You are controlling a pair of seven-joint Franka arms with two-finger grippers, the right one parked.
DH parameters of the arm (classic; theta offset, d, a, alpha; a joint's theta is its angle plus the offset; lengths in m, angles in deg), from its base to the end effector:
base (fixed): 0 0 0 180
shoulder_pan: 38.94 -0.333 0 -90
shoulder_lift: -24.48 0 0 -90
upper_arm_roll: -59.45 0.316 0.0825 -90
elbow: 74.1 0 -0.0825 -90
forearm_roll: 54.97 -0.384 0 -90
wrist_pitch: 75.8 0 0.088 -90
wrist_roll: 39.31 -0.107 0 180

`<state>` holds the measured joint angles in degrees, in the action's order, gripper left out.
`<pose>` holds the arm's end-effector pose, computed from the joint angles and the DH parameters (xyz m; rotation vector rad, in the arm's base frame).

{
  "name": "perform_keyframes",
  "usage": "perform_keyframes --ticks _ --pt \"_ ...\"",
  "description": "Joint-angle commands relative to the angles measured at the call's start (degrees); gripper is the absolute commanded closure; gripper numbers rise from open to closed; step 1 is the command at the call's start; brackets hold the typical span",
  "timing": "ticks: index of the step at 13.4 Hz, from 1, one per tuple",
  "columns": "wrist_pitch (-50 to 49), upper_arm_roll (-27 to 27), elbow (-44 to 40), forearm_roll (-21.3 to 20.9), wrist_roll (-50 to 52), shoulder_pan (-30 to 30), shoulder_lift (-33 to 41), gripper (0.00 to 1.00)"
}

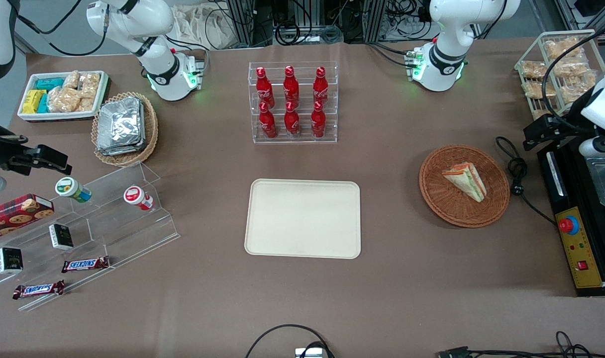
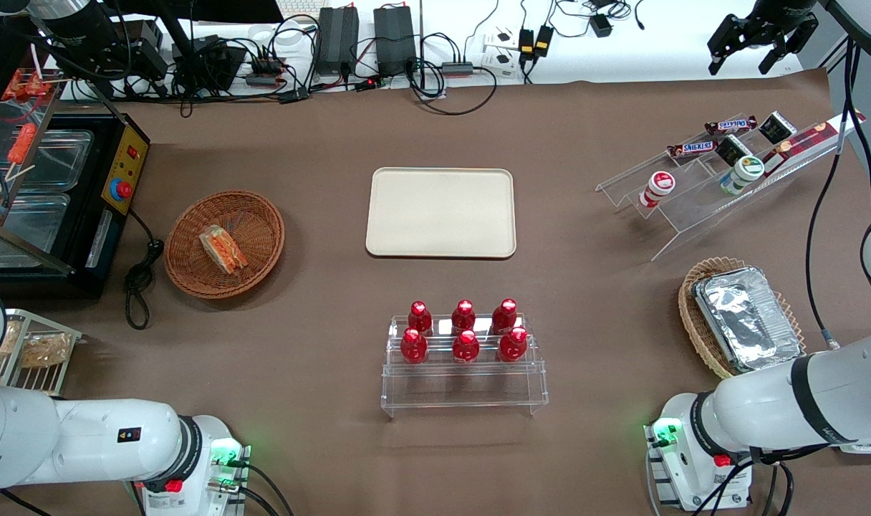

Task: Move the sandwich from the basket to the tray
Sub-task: 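Move the left gripper toward the sandwich in the wicker basket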

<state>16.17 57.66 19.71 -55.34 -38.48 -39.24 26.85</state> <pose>0.5441 -0.0138 0.6188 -3.1339 0.0183 -0.0147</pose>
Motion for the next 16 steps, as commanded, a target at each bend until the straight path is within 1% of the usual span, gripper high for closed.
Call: perform_keyframes --ticks 1,4,7,10,12,14,16 --pt "-1.01 0.12 -1.97 -0.69 0.66 0.65 -0.79 0.00" --pt "-1.53 0.12 -1.62 -0.86 0.74 0.56 -1.93 0.00" --pt "0.56 0.29 5.65 -1.04 4.77 0.47 -0.01 0.00" --pt "9.41 0.29 18.29 -1.13 12.50 0.21 5.69 0.00" --pt "15.31 0.29 25.95 -1.13 17.15 0.12 8.25 0.00" --pt "21.19 0.29 32.71 -1.22 22.00 0.12 10.36 0.00" --pt "25.78 0.29 37.04 -1.48 24.02 -0.05 10.89 0.00"
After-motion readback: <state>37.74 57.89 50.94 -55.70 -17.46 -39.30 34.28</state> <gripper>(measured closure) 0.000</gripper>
